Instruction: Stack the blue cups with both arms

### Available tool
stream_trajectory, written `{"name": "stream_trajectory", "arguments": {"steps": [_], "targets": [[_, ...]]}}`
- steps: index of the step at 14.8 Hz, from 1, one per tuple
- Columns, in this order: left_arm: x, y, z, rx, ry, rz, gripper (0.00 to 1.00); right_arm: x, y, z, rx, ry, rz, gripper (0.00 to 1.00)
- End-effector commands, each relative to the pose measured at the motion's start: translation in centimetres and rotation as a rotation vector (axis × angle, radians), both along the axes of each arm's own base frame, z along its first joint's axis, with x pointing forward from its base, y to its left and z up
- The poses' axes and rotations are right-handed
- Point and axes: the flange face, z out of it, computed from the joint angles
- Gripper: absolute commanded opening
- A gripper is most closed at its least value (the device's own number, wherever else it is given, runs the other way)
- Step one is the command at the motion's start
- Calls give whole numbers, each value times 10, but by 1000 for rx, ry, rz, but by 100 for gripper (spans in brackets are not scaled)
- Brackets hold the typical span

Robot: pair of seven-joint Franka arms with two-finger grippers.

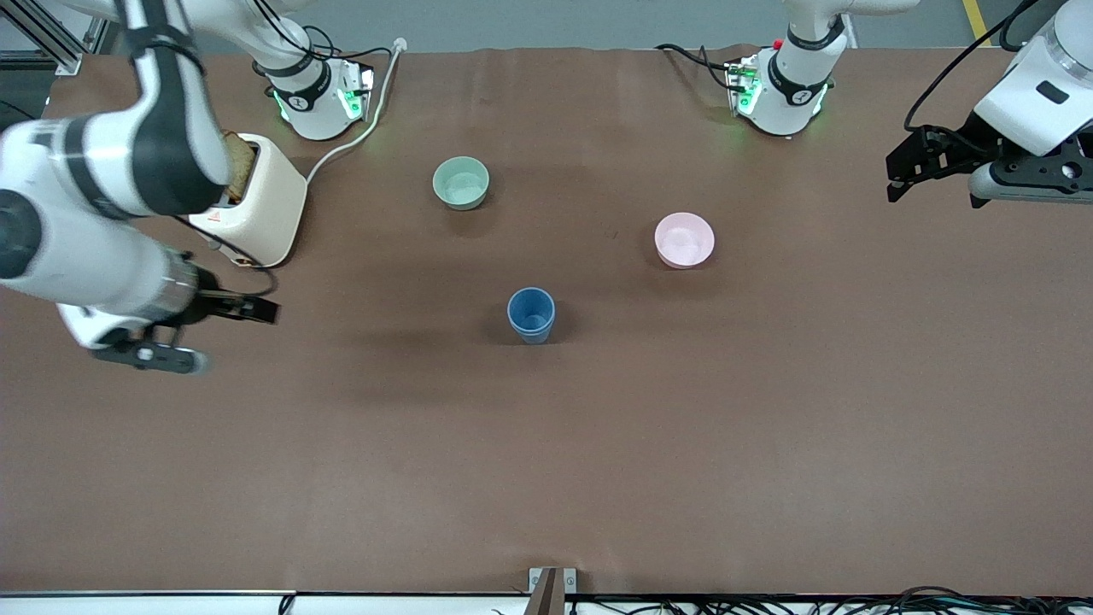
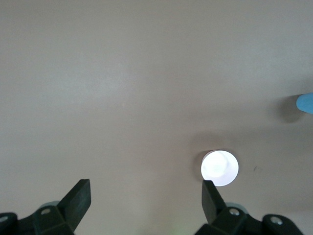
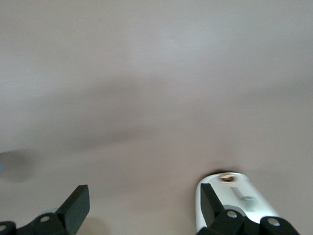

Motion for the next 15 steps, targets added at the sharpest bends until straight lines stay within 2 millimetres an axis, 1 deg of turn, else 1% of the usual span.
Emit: {"name": "stream_trajectory", "arguments": {"steps": [1, 2, 5, 7, 9, 10, 11, 12, 13, 15], "targets": [[-2, 0, 1, -2, 3, 10, 100, -28, -51, 30, -19, -13, 20, 100], [-2, 0, 1, -2, 3, 10, 100, -34, -74, 41, -8, -22, 40, 100], [-2, 1, 1, 0, 6, 9, 100, -56, -125, 88, 6, -96, 18, 100], [-1, 1, -1, 0, 10, 6, 100, -68, -147, 112, 21, -140, 54, 100], [-2, 2, -4, 3, 27, 3, 100, -71, -149, 139, 16, -185, 56, 100], [-2, 4, -5, 3, 30, 3, 100, -74, -144, 161, 14, -190, 63, 100], [-2, 4, -5, 3, 32, -2, 100, -77, -141, 169, 15, -172, 58, 100], [-3, 4, -5, 3, 32, 3, 100, -78, -145, 171, 16, -173, 54, 100], [-3, 2, -3, 3, 27, 4, 100, -78, -142, 170, 18, -167, 58, 100], [-3, 3, -2, 2, 26, 7, 100, -79, -143, 170, 18, -167, 55, 100]]}}
